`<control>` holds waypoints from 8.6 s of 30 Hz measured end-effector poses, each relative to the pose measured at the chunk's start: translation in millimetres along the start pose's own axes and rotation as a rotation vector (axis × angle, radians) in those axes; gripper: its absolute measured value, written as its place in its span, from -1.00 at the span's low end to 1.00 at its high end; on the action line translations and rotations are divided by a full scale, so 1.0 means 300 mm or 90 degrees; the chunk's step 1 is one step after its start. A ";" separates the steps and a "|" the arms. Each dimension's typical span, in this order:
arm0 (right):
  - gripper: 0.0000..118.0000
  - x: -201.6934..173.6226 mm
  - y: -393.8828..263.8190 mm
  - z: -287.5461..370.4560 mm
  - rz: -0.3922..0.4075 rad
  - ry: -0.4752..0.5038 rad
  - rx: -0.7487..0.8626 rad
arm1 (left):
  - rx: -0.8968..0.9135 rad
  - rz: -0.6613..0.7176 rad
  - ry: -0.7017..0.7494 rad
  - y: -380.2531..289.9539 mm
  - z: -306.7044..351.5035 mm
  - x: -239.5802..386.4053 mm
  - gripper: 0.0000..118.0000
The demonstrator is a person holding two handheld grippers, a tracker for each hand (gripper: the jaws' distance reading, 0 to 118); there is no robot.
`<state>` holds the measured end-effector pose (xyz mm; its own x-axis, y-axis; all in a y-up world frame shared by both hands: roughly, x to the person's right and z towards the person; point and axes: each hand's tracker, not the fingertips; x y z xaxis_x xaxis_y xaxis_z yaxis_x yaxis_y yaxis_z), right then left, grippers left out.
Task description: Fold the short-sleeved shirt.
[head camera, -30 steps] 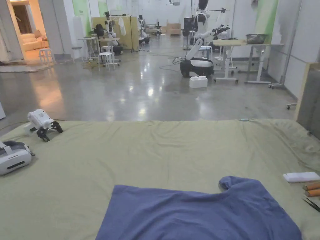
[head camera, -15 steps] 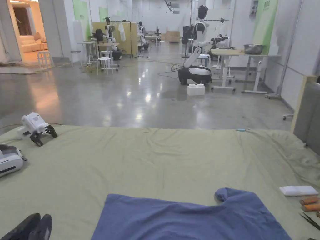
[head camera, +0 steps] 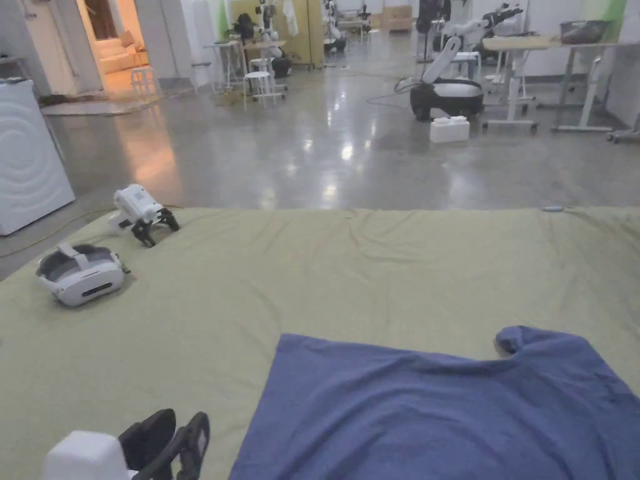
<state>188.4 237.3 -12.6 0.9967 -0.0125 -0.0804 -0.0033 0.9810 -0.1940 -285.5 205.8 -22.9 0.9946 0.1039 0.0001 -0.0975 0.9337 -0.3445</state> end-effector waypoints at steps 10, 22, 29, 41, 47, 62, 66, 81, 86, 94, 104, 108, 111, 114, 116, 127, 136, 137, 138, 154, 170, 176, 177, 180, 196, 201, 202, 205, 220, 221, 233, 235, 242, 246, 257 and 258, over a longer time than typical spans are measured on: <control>-1.00 0.034 -0.129 -0.040 -0.032 0.008 -0.107 | -0.307 0.078 -0.002 -0.409 -0.353 -0.210 0.41; -1.00 0.195 -0.220 -0.034 -0.062 -0.114 -0.214 | -0.419 -0.083 0.008 -0.392 -0.474 -0.100 -0.91; 0.40 0.374 -0.500 -0.232 -0.106 -0.100 -0.449 | -0.459 -0.117 0.007 -0.380 -0.507 -0.049 -0.91; -0.92 0.390 -0.441 -0.282 -0.113 -0.067 -0.400 | -0.372 -0.010 -0.017 -0.238 -0.422 -0.069 -0.96; -0.92 0.436 -0.297 -0.531 -0.145 -0.071 -0.360 | -0.284 0.002 -0.034 0.015 -0.623 -0.058 -0.96; -0.15 0.461 -0.344 -1.113 -0.087 -0.094 -0.478 | -0.389 -0.016 0.018 -0.036 -1.287 -0.084 0.08; 0.22 0.478 -0.286 -1.013 -0.101 -0.095 -0.402 | -0.275 -0.006 0.000 0.005 -1.143 -0.102 0.46; -0.19 0.071 0.089 -0.093 -0.003 -0.007 0.024 | 0.199 -0.098 -0.015 0.223 0.069 0.198 -0.04; -0.96 0.001 0.098 0.046 -0.018 0.009 0.055 | 0.224 -0.144 0.023 0.212 0.219 0.240 -0.97; -1.00 -0.011 0.100 0.069 0.015 0.007 0.065 | 0.223 -0.135 0.028 0.210 0.244 0.248 -1.00; -1.00 0.038 0.005 -0.021 -0.037 0.016 -0.024 | -0.097 0.041 -0.081 0.034 -0.411 0.042 0.13; -1.00 0.080 -0.059 -0.043 -0.064 -0.004 -0.078 | -0.200 0.075 -0.045 -0.115 -0.754 -0.044 0.13; -1.00 0.117 -0.087 -0.053 -0.075 -0.025 -0.109 | -0.256 0.055 -0.013 -0.197 -0.912 -0.065 0.13; -1.00 0.152 -0.113 -0.068 -0.074 -0.062 -0.137 | -0.300 0.038 0.013 -0.252 -1.004 -0.080 0.11; -1.00 0.173 -0.130 -0.081 -0.080 -0.070 -0.151 | -0.309 0.031 0.013 -0.273 -1.035 -0.078 -0.09; 0.34 0.332 -0.305 -0.504 -0.137 -0.083 -0.289 | -0.330 -0.056 0.044 -0.286 -1.059 0.005 -0.99; 0.17 0.456 -0.566 -0.929 -0.128 -0.179 -0.408 | -0.350 -0.033 0.023 -0.277 -1.051 0.002 -0.99; -0.03 0.432 -0.535 -0.907 -0.123 -0.181 -0.402 | -0.348 -0.035 0.023 -0.267 -1.030 0.023 -0.99; -0.49 0.415 -0.518 -0.896 -0.107 -0.159 -0.387 | -0.348 -0.034 0.023 -0.259 -1.024 0.025 -0.99; -0.96 0.326 -0.385 -0.392 -0.030 -0.172 -0.405 | -0.327 0.017 0.020 -0.244 -0.426 -0.140 -1.00; 0.28 0.226 -0.238 -0.151 -0.030 -0.102 -0.231 | 0.014 0.027 0.010 -0.023 -0.033 -0.041 0.63; 0.28 0.108 0.049 -0.029 -0.030 -0.038 -0.013 | 0.229 -0.096 0.024 0.206 0.207 0.155 0.61; 0.26 0.091 0.076 -0.011 -0.027 -0.026 0.009 | 0.238 -0.106 0.015 0.224 0.227 0.173 0.55; -0.18 0.032 0.143 0.037 -0.018 0.009 0.056 | 0.256 -0.113 0.021 0.262 0.276 0.228 0.07; -1.00 -0.046 0.163 0.031 0.022 0.040 0.064 | 0.208 -0.101 -0.004 0.259 0.231 0.217 -1.00; -1.00 -0.012 0.095 -0.032 -0.020 0.044 0.002 | 0.014 -0.073 -0.029 0.201 -0.026 0.115 -0.87; -1.00 -0.007 0.077 -0.044 -0.023 0.041 -0.013 | -0.034 -0.052 -0.030 0.175 -0.106 0.081 -0.50; -1.00 0.013 0.016 -0.081 -0.031 0.043 -0.068 | -0.150 0.005 -0.058 0.069 -0.372 -0.029 0.30; -1.00 0.138 -0.160 -0.197 -0.061 -0.025 -0.234 | -0.356 -0.048 0.049 -0.233 -1.018 -0.133 -0.94; -1.00 0.148 -0.164 -0.213 -0.063 -0.026 -0.238 | -0.366 -0.055 0.039 -0.235 -1.020 -0.114 -0.96; 0.24 0.442 -0.397 -1.079 -0.075 -0.045 -0.550 | -0.418 -0.054 0.051 -0.236 -1.073 -0.108 -0.97; 0.02 0.465 -0.465 -1.150 -0.072 -0.067 -0.601 | -0.418 -0.064 0.050 -0.235 -1.072 -0.104 -0.97; -1.00 0.411 -0.383 -1.047 -0.019 -0.068 -0.543 | -0.408 -0.089 0.037 -0.181 -1.014 -0.091 -1.00; -1.00 0.433 -0.270 -0.858 -0.091 -0.040 -0.465 | -0.303 -0.035 0.006 -0.077 -0.791 -0.145 -1.00; -1.00 0.327 -0.378 -0.215 -0.063 -0.049 -0.442 | -0.336 -0.041 -0.022 -0.297 -0.318 -0.204 -1.00; -1.00 0.323 -0.407 -0.211 -0.062 -0.053 -0.457 | -0.334 -0.033 -0.025 -0.328 -0.320 -0.206 -1.00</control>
<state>280.3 104.1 -58.7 0.9980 -0.0500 0.0388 0.0612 0.6068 -0.7925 -334.0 74.6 -79.2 0.9946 0.0844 0.0606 -0.0078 0.6419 -0.7667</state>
